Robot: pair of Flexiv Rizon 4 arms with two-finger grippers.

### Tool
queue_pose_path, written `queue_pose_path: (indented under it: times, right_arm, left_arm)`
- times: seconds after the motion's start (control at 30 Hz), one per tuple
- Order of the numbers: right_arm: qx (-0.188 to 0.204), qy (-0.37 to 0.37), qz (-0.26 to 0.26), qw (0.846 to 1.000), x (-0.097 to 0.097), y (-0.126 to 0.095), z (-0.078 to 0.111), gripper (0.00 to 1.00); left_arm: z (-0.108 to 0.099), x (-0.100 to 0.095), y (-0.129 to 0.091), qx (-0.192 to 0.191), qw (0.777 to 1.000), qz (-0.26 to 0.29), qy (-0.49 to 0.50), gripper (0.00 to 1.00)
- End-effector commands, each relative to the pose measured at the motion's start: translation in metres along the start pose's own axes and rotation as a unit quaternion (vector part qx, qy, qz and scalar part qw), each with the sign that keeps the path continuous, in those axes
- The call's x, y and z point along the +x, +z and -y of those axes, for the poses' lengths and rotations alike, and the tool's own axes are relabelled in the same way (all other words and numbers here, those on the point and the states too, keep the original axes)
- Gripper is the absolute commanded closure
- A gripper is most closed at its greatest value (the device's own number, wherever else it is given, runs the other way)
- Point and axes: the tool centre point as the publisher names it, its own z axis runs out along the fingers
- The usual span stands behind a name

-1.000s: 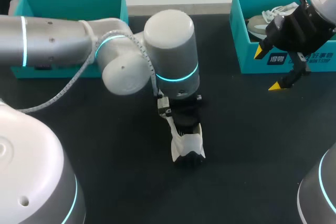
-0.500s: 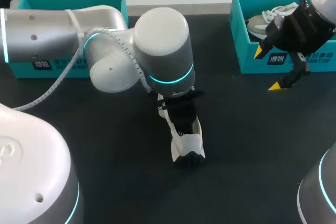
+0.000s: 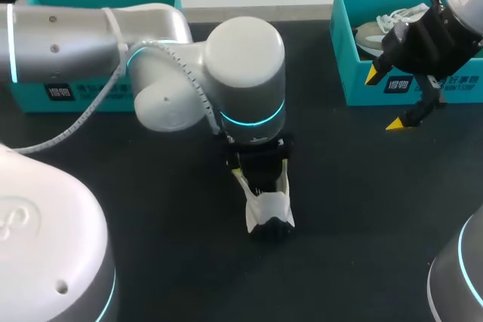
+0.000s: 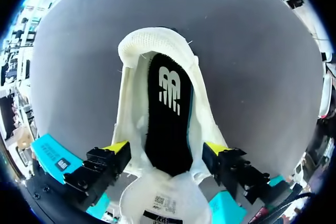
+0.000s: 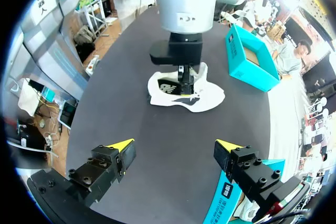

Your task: Take the shoe out of the shoebox, open the shoe tongue, remove and reinsert the insole, then place the shoe into the shoebox

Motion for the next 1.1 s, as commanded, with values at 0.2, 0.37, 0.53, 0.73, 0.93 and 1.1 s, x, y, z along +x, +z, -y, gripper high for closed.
queue_pose_path:
  times: [0.2, 0.37, 0.53, 0.73, 0.93, 1.1]
  right_arm:
    - [0.001, 0.000, -0.001, 1.000, -0.002, 0.001, 0.000, 0.00]
    - [0.001, 0.000, -0.001, 1.000, -0.002, 0.001, 0.000, 0.00]
    - [0.001, 0.000, -0.001, 1.000, -0.002, 0.001, 0.000, 0.00]
    - [0.001, 0.000, -0.001, 1.000, -0.002, 0.001, 0.000, 0.00]
    - [0.001, 0.000, -0.001, 1.000, -0.002, 0.001, 0.000, 0.00]
    - [0.001, 0.000, -0.001, 1.000, -0.002, 0.001, 0.000, 0.00]
  left_arm:
    - [0.000, 0.000, 0.002, -0.002, 1.000, -0.009, 0.014, 0.00]
    - [0.001, 0.000, -0.009, 0.003, 1.000, -0.007, 0.026, 0.00]
    - [-0.004, 0.001, -0.017, 0.010, 0.999, -0.008, 0.034, 0.00]
    - [-0.012, 0.000, -0.031, 0.015, 0.999, -0.007, 0.040, 0.00]
    - [-0.030, 0.000, -0.046, 0.007, 0.999, -0.005, 0.037, 0.00]
    - [-0.045, -0.001, -0.053, -0.002, 0.999, 0.000, 0.033, 0.00]
